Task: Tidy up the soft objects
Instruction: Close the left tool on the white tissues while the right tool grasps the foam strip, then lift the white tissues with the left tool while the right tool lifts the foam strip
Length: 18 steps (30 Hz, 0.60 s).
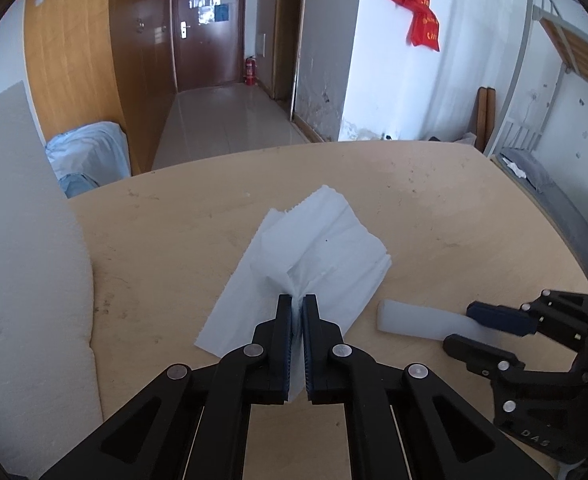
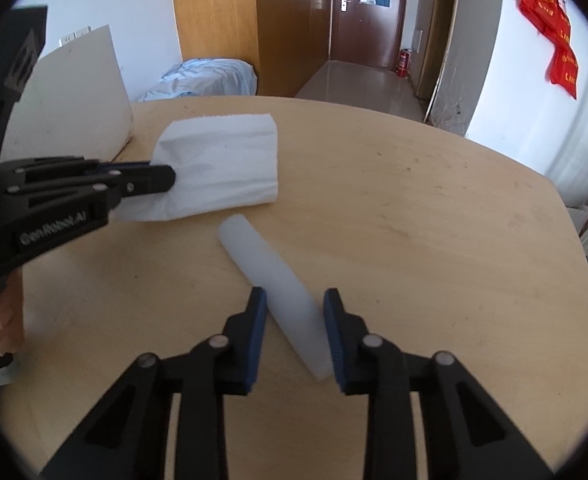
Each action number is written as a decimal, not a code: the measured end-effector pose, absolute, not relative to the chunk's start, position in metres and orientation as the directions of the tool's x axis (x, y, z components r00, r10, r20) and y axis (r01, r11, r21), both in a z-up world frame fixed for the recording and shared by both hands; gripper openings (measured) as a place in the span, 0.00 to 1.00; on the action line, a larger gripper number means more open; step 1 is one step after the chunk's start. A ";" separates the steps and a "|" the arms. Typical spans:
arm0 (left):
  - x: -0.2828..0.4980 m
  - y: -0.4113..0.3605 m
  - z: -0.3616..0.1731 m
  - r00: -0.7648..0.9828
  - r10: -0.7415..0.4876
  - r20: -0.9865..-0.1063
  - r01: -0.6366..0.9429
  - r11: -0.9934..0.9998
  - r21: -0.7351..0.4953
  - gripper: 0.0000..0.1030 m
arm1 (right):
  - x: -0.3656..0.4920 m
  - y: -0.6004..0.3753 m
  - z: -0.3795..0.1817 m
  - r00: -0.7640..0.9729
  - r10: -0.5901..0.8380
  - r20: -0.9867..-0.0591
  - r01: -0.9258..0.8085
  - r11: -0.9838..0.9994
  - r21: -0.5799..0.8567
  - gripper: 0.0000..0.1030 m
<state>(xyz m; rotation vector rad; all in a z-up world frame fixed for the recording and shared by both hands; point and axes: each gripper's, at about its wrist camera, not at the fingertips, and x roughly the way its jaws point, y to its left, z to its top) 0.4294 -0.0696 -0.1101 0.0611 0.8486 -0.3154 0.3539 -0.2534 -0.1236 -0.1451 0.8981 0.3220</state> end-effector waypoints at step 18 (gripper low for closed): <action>0.375 -0.049 -0.049 0.701 -0.345 -0.624 0.319 0.934 -0.159 0.05 | 0.350 -0.260 -0.114 0.569 0.297 -0.767 -0.353 0.930 0.099 0.18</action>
